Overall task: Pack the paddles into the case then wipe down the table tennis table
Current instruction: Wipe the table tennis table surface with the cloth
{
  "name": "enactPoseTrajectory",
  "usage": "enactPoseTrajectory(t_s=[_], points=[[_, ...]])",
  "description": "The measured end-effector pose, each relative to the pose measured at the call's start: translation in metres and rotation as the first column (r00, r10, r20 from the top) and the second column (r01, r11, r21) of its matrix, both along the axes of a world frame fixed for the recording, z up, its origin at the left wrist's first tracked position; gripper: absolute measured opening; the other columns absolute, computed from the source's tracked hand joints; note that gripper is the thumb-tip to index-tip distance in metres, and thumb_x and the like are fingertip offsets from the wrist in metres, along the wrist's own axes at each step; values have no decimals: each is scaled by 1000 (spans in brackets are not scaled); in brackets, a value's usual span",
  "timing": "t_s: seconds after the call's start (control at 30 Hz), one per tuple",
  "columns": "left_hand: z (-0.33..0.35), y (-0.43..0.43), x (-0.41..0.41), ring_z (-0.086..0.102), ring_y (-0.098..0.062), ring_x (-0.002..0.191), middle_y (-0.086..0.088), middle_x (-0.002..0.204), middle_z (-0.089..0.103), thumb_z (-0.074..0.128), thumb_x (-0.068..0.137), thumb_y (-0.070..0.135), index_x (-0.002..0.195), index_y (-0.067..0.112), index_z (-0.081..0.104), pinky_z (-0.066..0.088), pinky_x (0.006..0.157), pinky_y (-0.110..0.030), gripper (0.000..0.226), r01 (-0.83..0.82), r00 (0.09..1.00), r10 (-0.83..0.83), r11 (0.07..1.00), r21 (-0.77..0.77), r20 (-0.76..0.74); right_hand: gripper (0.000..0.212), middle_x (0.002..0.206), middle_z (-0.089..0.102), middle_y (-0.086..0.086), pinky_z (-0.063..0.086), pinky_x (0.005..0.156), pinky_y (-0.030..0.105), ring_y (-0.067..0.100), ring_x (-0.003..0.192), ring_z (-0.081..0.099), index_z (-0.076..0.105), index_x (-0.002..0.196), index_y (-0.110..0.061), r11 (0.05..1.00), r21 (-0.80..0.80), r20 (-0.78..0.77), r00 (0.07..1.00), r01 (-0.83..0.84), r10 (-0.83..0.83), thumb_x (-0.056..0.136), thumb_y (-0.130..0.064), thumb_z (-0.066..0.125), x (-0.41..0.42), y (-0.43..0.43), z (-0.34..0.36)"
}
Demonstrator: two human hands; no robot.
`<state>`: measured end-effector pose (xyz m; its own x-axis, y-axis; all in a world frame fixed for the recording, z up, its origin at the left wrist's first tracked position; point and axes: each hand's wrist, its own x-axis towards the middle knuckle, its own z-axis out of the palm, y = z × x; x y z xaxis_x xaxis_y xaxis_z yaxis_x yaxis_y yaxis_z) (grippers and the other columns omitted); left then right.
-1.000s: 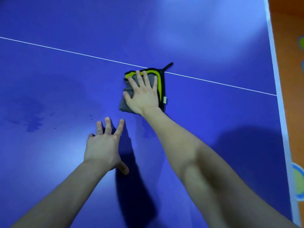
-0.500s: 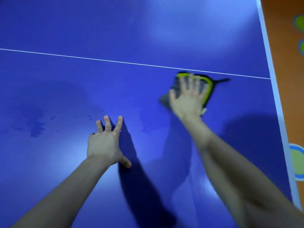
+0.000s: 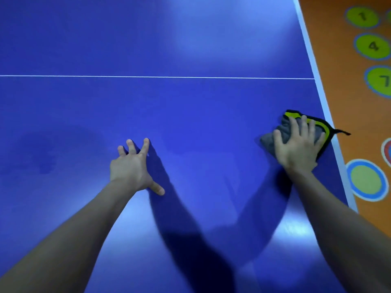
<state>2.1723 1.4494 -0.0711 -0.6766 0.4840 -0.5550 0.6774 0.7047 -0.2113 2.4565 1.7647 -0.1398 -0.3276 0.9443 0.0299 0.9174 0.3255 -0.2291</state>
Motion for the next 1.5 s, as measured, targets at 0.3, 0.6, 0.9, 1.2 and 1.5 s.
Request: enactPoseTrajectory(t_s=[0.3, 0.6, 0.9, 1.2, 1.5], points=[[4, -36, 3, -7, -34, 165, -6, 178, -14, 90, 35, 87, 170, 33, -13, 41, 117, -59, 178, -10, 986, -12, 991, 131, 168, 69, 180, 27, 3, 7, 134, 59, 26, 169, 15, 50, 162, -31, 670, -5, -44, 670, -742, 741, 99, -58, 52, -105, -251, 13], [3, -135, 55, -17, -39, 163, -16, 175, -24, 90, 36, 87, 165, 31, -29, 19, 130, -59, 184, 65, 989, -78, 992, 110, 123, 76, 181, 21, -1, 5, 133, 64, 23, 169, 11, 39, 167, -33, 997, -35, 16, 997, 76, -75, 102, -72, 36, 69, -110, 3], [-4, -157, 64, -11, -43, 163, -15, 175, -22, 91, 33, 86, 165, 30, -28, 32, 123, -59, 186, 88, 990, -94, 994, 56, 109, 72, 182, 18, 6, 7, 133, 64, 29, 170, 8, 42, 167, -29, 804, -37, -4, 805, -593, 594, 103, -61, 47, -72, -340, 14], [-1, -154, 67, -9, -41, 163, -15, 175, -20, 91, 37, 85, 163, 29, -29, 35, 123, -54, 184, 99, 991, -101, 994, 38, 82, 67, 179, 28, -2, 12, 133, 64, 22, 168, 16, 45, 163, -32, 998, 32, 23, 998, -59, 58, 104, -62, 53, 99, -196, 1], [1, -152, 68, -10, -41, 164, -14, 176, -20, 93, 37, 83, 163, 31, -31, 34, 124, -56, 184, 84, 992, -86, 996, 19, 88, 75, 183, 10, 12, 6, 131, 69, 34, 170, 3, 34, 171, -26, 887, -64, 39, 887, -458, 461, 104, -58, 44, -60, -347, 15]])
